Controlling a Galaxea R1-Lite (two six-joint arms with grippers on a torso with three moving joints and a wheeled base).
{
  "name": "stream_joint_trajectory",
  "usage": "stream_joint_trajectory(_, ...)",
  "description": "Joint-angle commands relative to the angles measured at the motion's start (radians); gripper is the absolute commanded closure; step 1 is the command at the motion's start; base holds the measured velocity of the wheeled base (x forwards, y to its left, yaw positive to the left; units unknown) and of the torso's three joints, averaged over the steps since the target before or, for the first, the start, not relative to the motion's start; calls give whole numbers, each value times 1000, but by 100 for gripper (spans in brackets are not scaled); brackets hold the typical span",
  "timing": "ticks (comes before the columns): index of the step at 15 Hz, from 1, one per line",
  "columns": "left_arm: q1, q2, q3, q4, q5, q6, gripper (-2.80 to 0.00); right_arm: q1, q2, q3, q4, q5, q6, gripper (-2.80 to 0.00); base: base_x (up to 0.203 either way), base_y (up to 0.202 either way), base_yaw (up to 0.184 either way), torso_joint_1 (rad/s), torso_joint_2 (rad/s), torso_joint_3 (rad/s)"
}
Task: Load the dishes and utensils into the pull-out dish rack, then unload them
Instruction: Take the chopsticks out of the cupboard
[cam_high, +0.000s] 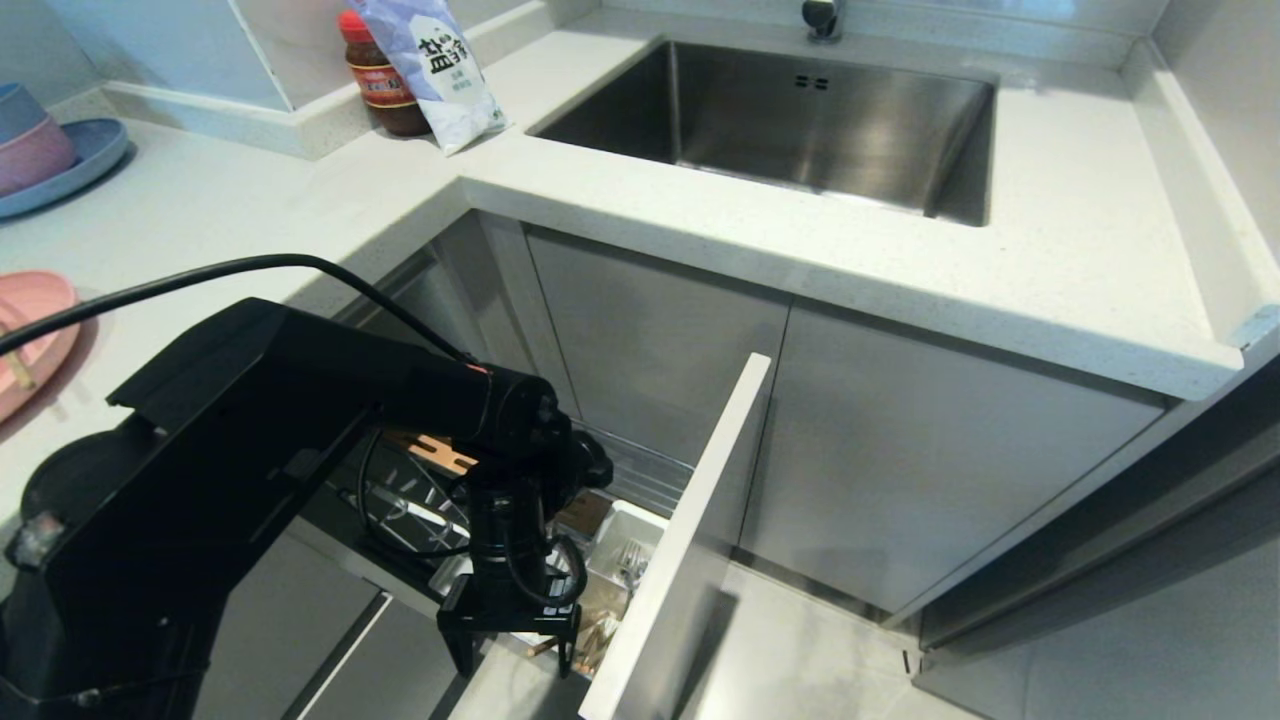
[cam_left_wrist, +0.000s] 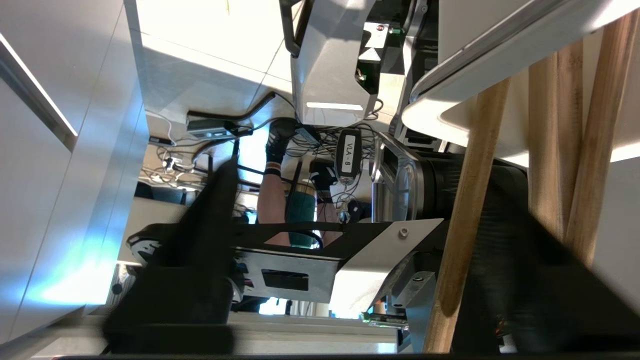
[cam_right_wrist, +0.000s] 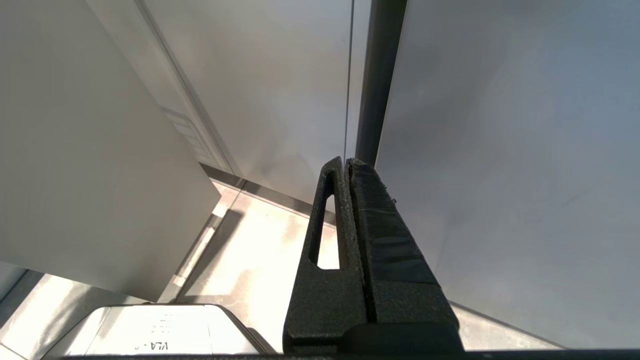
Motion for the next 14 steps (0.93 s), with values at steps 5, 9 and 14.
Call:
stream_joint_trajectory(5, -5, -4, -16, 9, -38, -9, 0, 1, -2, 2, 0, 0, 0, 0, 0, 0, 0, 0, 0, 0)
stream_joint_trajectory(9, -33, -3, -19, 20, -94, -13, 0, 0, -2, 2, 0, 0, 0, 0, 0, 0, 0, 0, 0, 0)
stream_joint_trajectory(14, -50, -43, -11, 35, -93, -29, 0, 0, -2, 2, 0, 0, 0, 0, 0, 0, 0, 0, 0, 0)
